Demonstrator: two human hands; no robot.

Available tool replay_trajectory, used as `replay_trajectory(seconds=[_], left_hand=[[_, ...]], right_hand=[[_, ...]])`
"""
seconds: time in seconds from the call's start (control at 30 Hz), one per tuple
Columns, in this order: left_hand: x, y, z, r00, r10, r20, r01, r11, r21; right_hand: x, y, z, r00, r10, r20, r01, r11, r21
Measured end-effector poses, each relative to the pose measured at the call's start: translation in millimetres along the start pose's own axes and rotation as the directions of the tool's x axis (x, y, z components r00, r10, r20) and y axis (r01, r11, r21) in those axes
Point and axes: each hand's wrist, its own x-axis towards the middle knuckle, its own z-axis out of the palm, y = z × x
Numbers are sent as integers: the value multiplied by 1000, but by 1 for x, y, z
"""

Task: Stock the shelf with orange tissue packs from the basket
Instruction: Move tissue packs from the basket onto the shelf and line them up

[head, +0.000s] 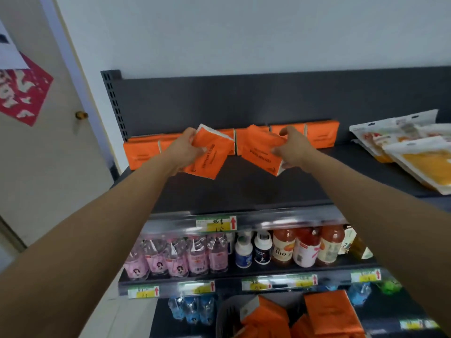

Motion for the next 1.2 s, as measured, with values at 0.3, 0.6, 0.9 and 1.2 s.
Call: replay_trajectory(seconds=[0.3, 0.6, 0.9, 1.2], left_hand=[[106, -10, 23, 997, 80, -6, -74, 944, 321], [150, -31, 50, 957, 289, -15, -214, 741, 637], [161, -49, 55, 907, 421, -20, -274, 626, 730], [156, -51, 50, 888, 459, -19, -280, 573, 770]], right_hand=[[78, 8, 23, 996, -13, -86, -6, 976, -217], [121, 33, 43, 985, 100, -138, -116, 987, -110], [134, 43, 65, 975, 151, -163, -167, 982, -87], [134, 41, 77, 971, 131, -199, -147, 987, -69]])
